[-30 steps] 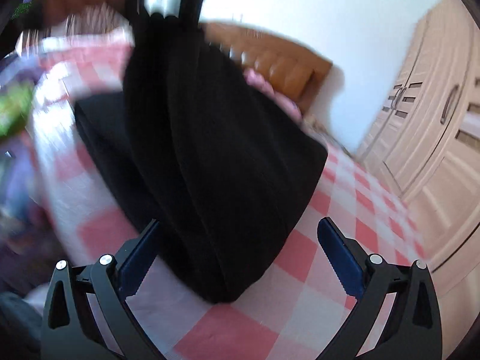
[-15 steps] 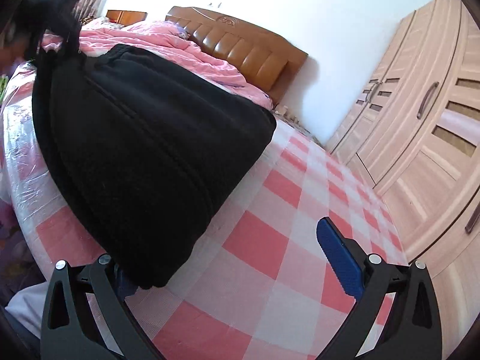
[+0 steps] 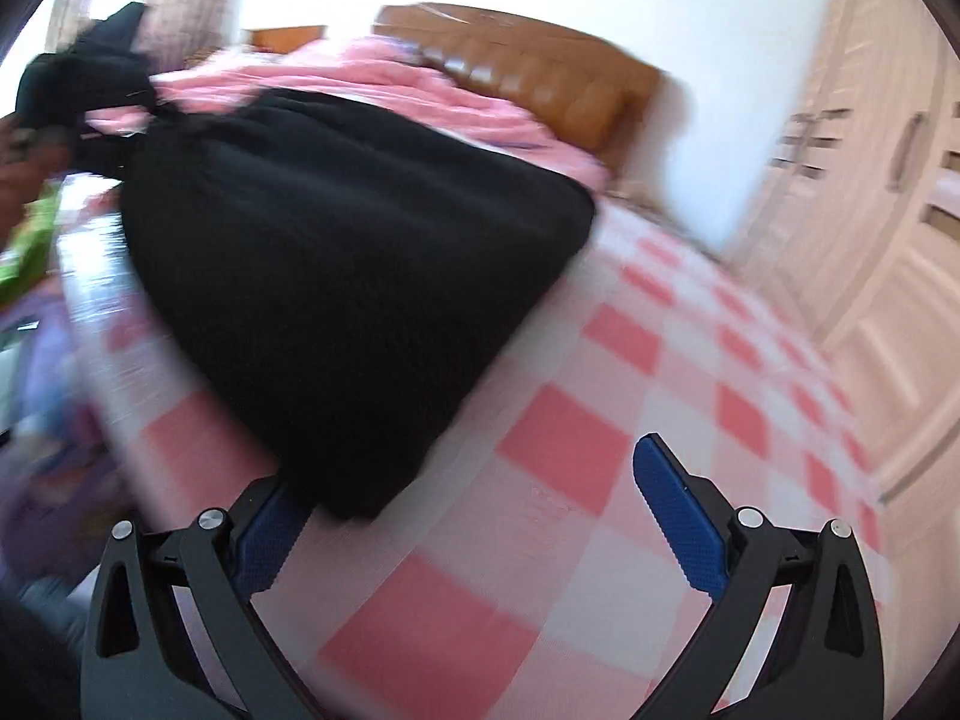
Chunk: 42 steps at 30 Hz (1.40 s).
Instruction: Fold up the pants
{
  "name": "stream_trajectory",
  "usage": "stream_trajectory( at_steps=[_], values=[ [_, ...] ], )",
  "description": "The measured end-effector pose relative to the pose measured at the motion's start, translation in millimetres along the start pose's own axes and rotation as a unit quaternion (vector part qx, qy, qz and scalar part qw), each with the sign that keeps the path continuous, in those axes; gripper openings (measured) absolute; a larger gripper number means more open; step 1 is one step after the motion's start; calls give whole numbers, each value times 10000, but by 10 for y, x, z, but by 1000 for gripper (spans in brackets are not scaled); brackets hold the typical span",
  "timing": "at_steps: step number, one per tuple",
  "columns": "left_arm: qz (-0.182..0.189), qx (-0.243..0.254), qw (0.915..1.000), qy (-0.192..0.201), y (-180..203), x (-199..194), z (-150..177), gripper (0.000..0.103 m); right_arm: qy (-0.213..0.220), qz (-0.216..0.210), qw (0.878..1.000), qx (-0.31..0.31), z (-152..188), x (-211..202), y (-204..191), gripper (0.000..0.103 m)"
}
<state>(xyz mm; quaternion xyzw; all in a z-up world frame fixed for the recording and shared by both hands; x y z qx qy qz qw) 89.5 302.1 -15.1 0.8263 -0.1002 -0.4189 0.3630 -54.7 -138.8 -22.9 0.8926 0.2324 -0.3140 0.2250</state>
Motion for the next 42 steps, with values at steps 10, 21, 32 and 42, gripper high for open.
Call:
stream_trajectory(
  at_steps=[10, 21, 32, 42],
  values=[
    [-1161, 3005, 9398, 1141, 1576, -263, 662, 96, 1194, -2293, 9457, 1968, -820, 203, 1268, 98],
    [-966, 3441, 9338, 160, 1227, 591, 1176, 96, -1117, -1493, 9642, 1888, -1435, 2166, 1299, 99],
    [-1070, 3441, 9326, 184, 1272, 632, 1173, 96, -518, -1535, 9717, 1719, -1896, 1638, 1156, 98],
    [-1083, 3445, 9322, 240, 1299, 698, 1163, 98, -1525, -2030, 9635, 851, -2212, 2455, 541, 99]
  ],
)
Point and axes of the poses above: each gripper's, at about its wrist camera, not at the fingertips, and x roughly the way its jaws point, y to its right, z to its underside, the point moved 1 cm from there along x, roughly the way its jaws point, and after that the axes turned 7 degrees about -x, right-handed, at the moved point
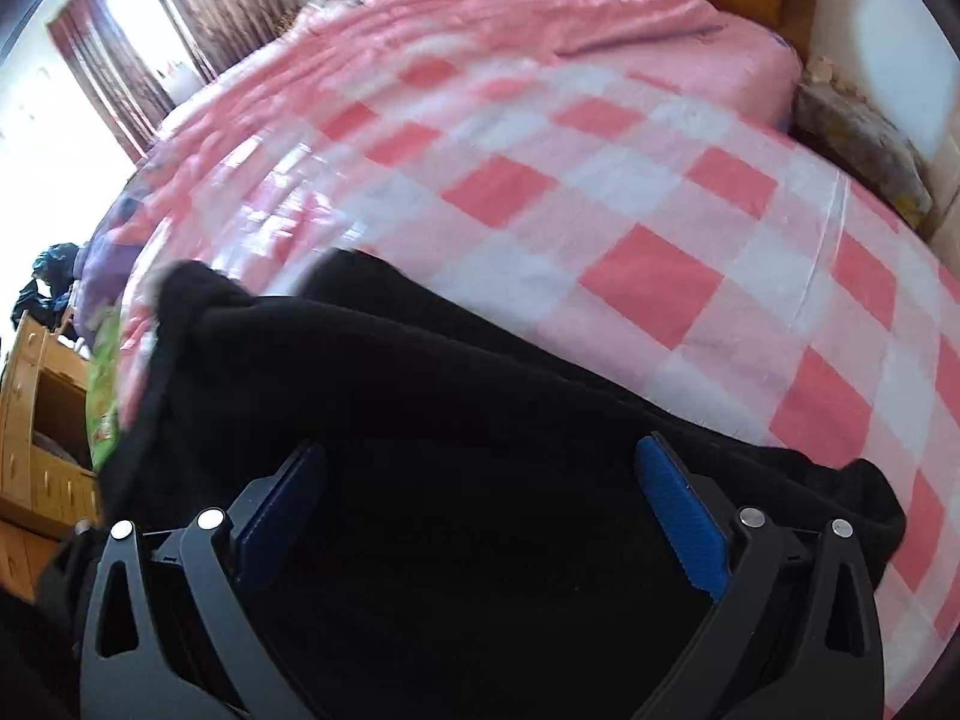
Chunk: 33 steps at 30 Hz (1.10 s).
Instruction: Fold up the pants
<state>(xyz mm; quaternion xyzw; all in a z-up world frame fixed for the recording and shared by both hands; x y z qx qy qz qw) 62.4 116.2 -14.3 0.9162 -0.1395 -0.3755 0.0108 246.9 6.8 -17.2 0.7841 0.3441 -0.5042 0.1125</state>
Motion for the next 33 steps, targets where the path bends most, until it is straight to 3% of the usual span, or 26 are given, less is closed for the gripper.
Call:
stream_trajectory(
  at_steps=[15, 17, 19, 21, 23, 25, 27, 31, 33],
  values=[
    [6, -14, 10000, 79, -20, -7, 29, 98, 422, -276, 9968, 625, -54, 13, 305, 98],
    [-4, -45, 10000, 0, -11, -19, -3, 98, 638, -298, 9950, 703, -37, -106, 333, 98],
    [-56, -8, 9999, -157, 19, -86, -87, 98, 1175, -429, 9873, 976, 31, -423, 406, 98],
    [105, 23, 9999, -18, 8, -289, -218, 98, 1758, -803, 9731, 1255, 173, -774, 513, 98],
    [261, -75, 9993, 246, -74, -500, -370, 102, 2021, -634, 9681, 1337, 330, -1044, 605, 98],
    [188, -341, 9982, 461, -242, -622, -612, 102, 1976, -235, 9715, 1291, 493, -1187, 667, 98],
    [-200, -567, 9970, 478, -438, -543, -850, 101, 1837, -99, 9757, 1190, 632, -1197, 675, 98],
    [-614, -643, 9960, 94, -654, -93, -1113, 101, 1489, -186, 9848, 871, 842, -1017, 487, 98],
    [-627, -665, 9958, -83, -703, 120, -1151, 101, 1380, -148, 9884, 620, 877, -921, 377, 98]
  ],
)
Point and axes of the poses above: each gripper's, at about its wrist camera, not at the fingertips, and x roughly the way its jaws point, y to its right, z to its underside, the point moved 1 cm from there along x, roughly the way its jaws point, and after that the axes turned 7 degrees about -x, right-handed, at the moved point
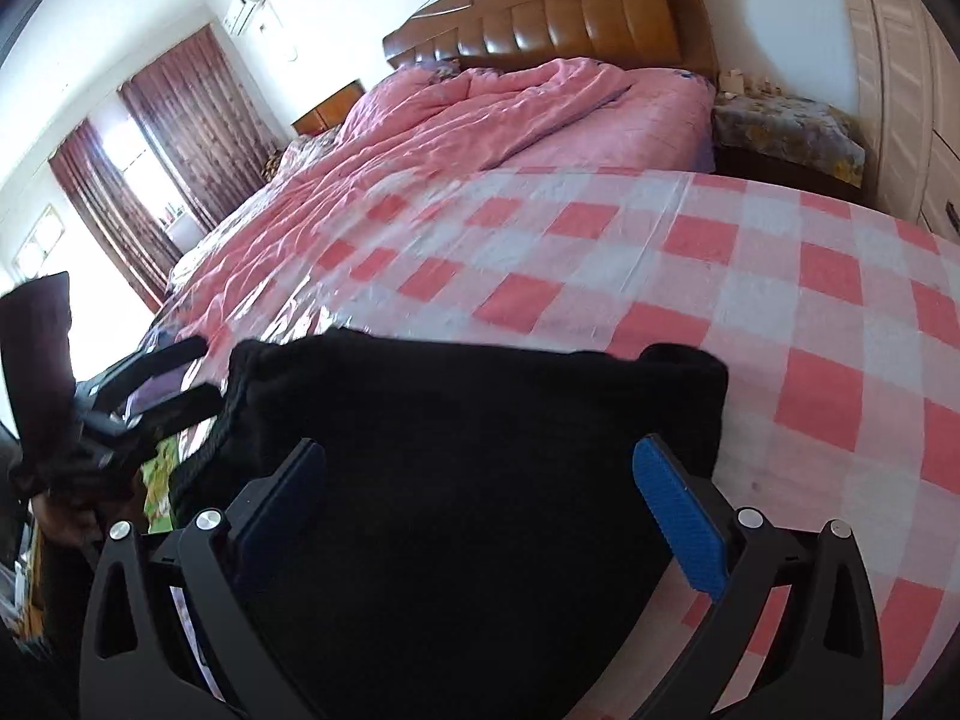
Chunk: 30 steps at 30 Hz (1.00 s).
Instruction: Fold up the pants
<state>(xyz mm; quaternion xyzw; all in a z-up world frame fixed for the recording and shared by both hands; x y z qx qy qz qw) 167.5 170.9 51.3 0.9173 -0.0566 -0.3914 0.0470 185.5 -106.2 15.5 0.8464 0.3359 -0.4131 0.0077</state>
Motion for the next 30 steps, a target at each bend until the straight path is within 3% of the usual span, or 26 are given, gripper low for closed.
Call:
stream_trajectory(
  at_steps=[4, 6, 9, 11, 13, 15, 17, 19, 22, 26, 28, 30],
  values=[
    [-323, -166, 9980, -525, -161, 450, 163, 101, -427, 21, 9989, -203, 121, 296, -19, 99],
    [-320, -476, 9944, -888, -277, 643, 248, 101, -260, -86, 9996, -40, 122, 306, 92, 99],
    [-214, -680, 9933, -913, -370, 639, 255, 101, 26, -309, 9986, 423, 56, 152, 196, 98],
    [-162, -753, 9916, -1037, -411, 699, 262, 102, 256, -561, 9976, 303, 10, 28, 120, 99],
    [-48, -881, 9906, -1046, -439, 715, 261, 102, 115, -951, 9954, 63, -1, 66, 6, 99],
    [-12, -900, 9906, -1030, -441, 714, 270, 102, -314, -543, 9977, -245, -19, 292, -11, 99],
    [-23, -859, 9916, -968, -424, 694, 281, 102, -367, -422, 9982, -217, -74, 371, 75, 98],
    [-59, -816, 9925, -913, -410, 672, 297, 102, -200, -338, 9989, 261, -214, 267, 161, 99],
    [-45, -828, 9928, -862, -403, 656, 306, 102, 14, -650, 9975, 272, -364, 206, 93, 99],
    [14, -877, 9925, -847, -420, 648, 310, 102, -892, -553, 9939, 334, -354, 696, 227, 98],
    [-11, -856, 9929, -826, -415, 644, 314, 102, -565, -666, 9932, 773, -428, 637, 392, 98],
    [-20, -834, 9931, -825, -407, 641, 318, 102, -258, -262, 9960, 819, -492, 460, 376, 98]
  ],
)
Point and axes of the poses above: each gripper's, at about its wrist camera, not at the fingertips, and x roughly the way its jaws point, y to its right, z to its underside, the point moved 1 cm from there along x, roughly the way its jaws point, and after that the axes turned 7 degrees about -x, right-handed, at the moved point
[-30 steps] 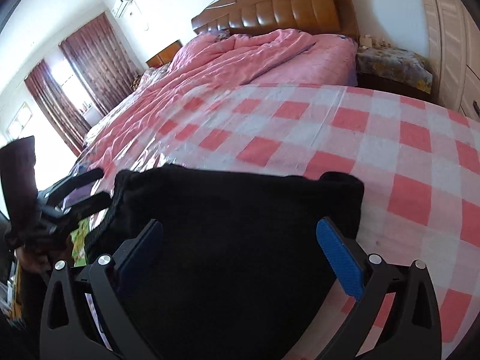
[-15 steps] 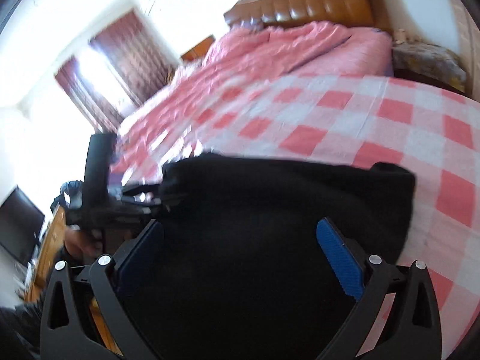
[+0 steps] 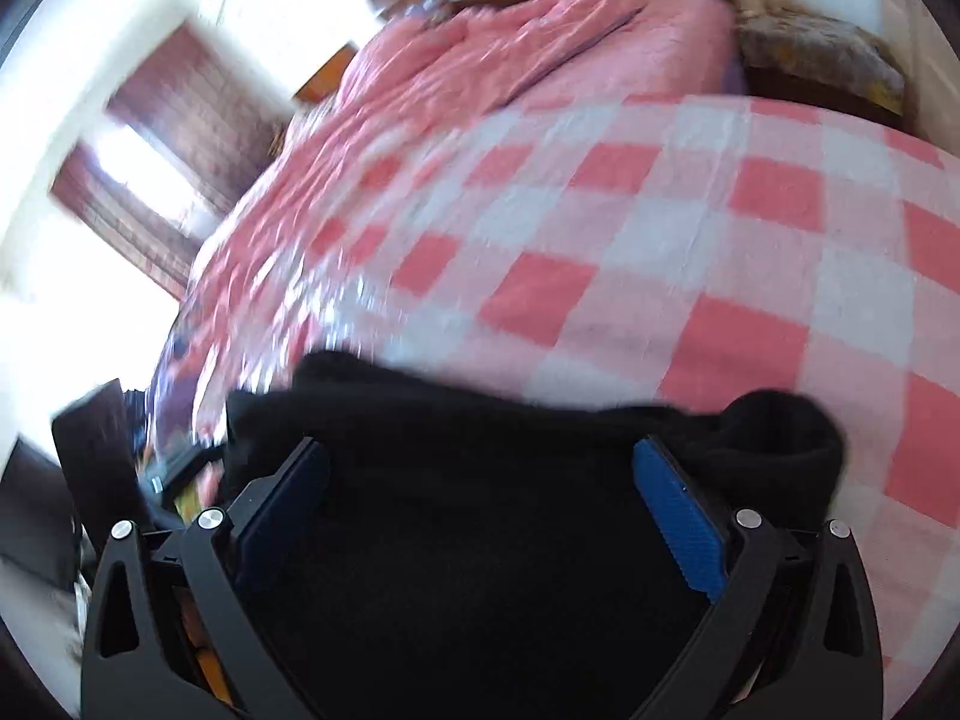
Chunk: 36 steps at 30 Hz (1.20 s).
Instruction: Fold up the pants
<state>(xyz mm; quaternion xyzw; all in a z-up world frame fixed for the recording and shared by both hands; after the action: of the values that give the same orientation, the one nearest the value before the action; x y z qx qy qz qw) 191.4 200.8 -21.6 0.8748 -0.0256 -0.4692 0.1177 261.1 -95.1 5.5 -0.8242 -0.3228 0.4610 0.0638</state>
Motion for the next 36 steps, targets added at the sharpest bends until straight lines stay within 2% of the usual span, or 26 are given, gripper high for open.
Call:
stream_trajectory(
  at_steps=[1, 2, 3, 4, 5, 6, 8, 11, 14, 16, 17, 19, 20, 22, 23, 25, 27, 29, 32, 36],
  values=[
    [15, -5, 10000, 2, -4, -2, 2, 102, 121, 123, 9998, -108, 3, -70, -68, 99],
    [47, -25, 10000, 4, -13, -5, 1, 102, 121, 33, 9997, -200, 14, -81, -118, 99],
    [115, -73, 9999, -6, -34, -3, -3, 102, -58, -315, 9988, -376, 55, -18, -193, 99],
    [160, -107, 9998, -24, -49, 1, -7, 102, -278, -417, 9975, -493, 76, 78, -222, 99],
    [187, -130, 9997, -35, -57, 5, -8, 102, -595, -162, 9961, -629, 115, 219, -210, 99],
    [231, -165, 9996, -42, -68, 7, -11, 102, -618, -110, 9958, -660, 121, 258, -181, 98],
    [213, -195, 9996, -46, -69, 11, -14, 102, -368, -246, 9983, -382, 91, 171, -94, 98],
    [169, -209, 9996, -22, -59, 3, -11, 102, 178, 146, 9997, 7, 85, -180, -32, 98],
    [257, -345, 9988, 245, -105, -176, 12, 101, 435, 201, 9988, 37, 306, -646, -102, 99],
    [508, -557, 9939, 803, -192, -542, 87, 101, 516, 248, 9983, 104, 611, -959, -103, 99],
    [635, -646, 9916, 919, -243, -641, 112, 101, 513, 259, 9982, 156, 733, -1034, -84, 99],
    [1084, -1162, 9822, 1002, -481, -825, 196, 101, 546, 34, 9970, 549, 1077, -1162, 58, 99],
    [1570, -1661, 9698, 852, -689, -822, 259, 101, 603, -311, 9934, 926, 1284, -1223, 165, 99],
    [2090, -2314, 9494, 379, -939, -671, 345, 101, 666, -821, 9829, 1511, 1545, -1285, 308, 99],
    [2046, -2397, 9488, 229, -987, -612, 368, 101, 691, -1036, 9755, 1815, 1675, -1281, 367, 99],
    [1841, -2288, 9559, 74, -1017, -520, 409, 101, 544, -1089, 9753, 1844, 1760, -1212, 346, 99],
    [2058, -2191, 9534, -240, -974, -400, 437, 101, 211, -1024, 9802, 1681, 1804, -1100, 257, 99],
    [2087, -2173, 9528, -368, -948, -318, 470, 101, -53, -1126, 9781, 1749, 1864, -998, 207, 99],
    [2394, -2032, 9476, -581, -866, -190, 465, 101, -192, -1023, 9831, 1503, 1859, -916, 78, 99],
    [2559, -1936, 9440, -771, -861, -82, 371, 101, -392, -1135, 9845, 1277, 1790, -751, -92, 99]
  ],
)
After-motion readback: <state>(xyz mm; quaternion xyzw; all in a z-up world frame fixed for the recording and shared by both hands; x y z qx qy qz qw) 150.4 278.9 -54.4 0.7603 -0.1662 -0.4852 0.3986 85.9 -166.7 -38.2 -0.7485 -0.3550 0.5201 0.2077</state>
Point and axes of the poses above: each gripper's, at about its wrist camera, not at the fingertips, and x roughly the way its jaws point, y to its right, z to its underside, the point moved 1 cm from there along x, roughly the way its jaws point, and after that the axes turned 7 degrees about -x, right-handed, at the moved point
